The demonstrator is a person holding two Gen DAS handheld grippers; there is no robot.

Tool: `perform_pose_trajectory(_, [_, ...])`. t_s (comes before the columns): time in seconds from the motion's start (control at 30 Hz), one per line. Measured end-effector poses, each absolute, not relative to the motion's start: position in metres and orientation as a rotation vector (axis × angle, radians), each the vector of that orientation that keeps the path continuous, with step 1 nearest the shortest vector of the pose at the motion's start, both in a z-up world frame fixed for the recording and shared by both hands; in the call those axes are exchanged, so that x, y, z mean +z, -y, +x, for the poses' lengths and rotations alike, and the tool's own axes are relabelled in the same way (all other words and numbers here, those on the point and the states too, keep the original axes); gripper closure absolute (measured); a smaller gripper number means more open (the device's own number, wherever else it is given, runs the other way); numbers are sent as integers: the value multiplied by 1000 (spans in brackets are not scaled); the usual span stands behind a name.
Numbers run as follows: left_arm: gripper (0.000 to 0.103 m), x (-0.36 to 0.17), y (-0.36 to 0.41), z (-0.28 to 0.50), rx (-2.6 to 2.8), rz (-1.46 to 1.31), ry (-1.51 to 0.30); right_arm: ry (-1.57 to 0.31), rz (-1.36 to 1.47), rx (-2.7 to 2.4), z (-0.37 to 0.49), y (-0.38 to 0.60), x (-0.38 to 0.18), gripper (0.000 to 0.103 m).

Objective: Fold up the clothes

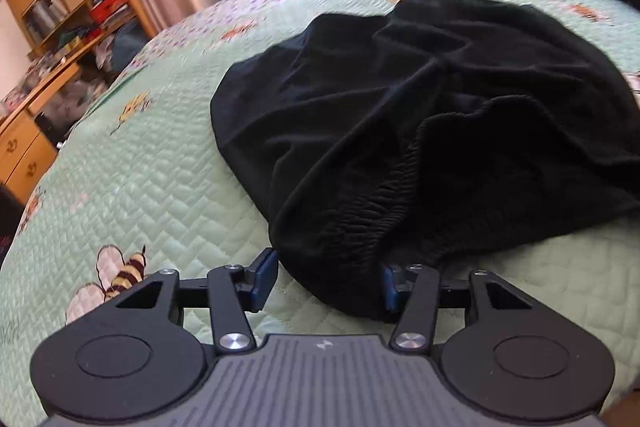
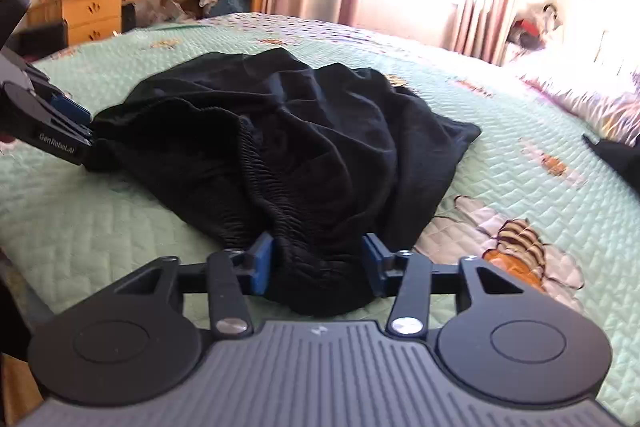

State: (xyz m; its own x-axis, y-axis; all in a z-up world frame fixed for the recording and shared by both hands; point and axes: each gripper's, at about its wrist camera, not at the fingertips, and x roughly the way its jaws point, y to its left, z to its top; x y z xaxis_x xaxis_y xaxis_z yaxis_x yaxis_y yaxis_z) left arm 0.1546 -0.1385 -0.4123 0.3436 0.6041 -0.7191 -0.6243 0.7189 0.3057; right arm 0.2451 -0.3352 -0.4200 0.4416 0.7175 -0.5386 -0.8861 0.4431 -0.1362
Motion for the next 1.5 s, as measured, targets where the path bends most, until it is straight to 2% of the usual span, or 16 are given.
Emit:
perform_pose_trajectory(0.07, [62, -414, 140, 160, 810, -20, -934, -422, -462, 1018, 243, 331, -423, 43])
perform_pose_trajectory(0.1, [67, -414, 139, 163, 819, -16, -942, -417, -474, 1016, 242, 329, -424, 44])
perform_pose_trajectory(0.17, [84, -408, 136, 165, 858, -5, -935, -407, -499, 1015, 242, 326, -424, 51])
perform_pose_trajectory(0.23, [84, -392, 132, 160, 912, 2, -892, -397, -524, 1017, 242, 325, -420, 94])
perform_pose_trajectory(0.37, [84, -343, 142, 135, 923, -4, -757, -308, -509, 1018, 237, 336, -386, 95])
perform_pose_trajectory(0.47, [84, -325, 159, 118, 918, 48, -724, -257, -462, 1044, 231, 351, -355, 95])
perform_pose_trajectory(0.6, [77, -353, 154, 102, 913, 17, -832, -388, -463, 1175, 230, 360, -360, 94])
perform_pose_trajectory(0.7, [76, -385, 150, 99, 884, -29, -949, -512, -552, 1225, 225, 357, -397, 93])
perform_pose_trajectory(0.83, [76, -400, 159, 99, 890, 17, -986, -490, -595, 1259, 215, 361, -407, 90])
perform_pose_trajectory(0.9, [69, -397, 157, 97, 897, 1, -977, -502, -587, 1273, 216, 362, -405, 89])
perform_pose_trajectory(0.97, [58, -394, 153, 97, 906, -17, -967, -512, -580, 1284, 218, 365, -405, 87])
perform_pose_trajectory(1.07, [51, -393, 154, 95, 913, -17, -960, -526, -555, 1314, 219, 372, -404, 80])
perform_pose_trajectory(1.2, [40, -386, 159, 88, 915, 12, -922, -633, -459, 1367, 235, 385, -405, 76])
perform_pose_trajectory(1.27, [29, -382, 160, 80, 907, 19, -899, -693, -423, 1400, 243, 393, -404, 75])
perform_pose_trajectory(1.37, [23, -376, 160, 69, 894, 18, -873, -741, -369, 1437, 254, 404, -398, 75])
perform_pose_trajectory(1.5, [23, -375, 159, 61, 888, -10, -860, -775, -163, 1444, 271, 409, -381, 72])
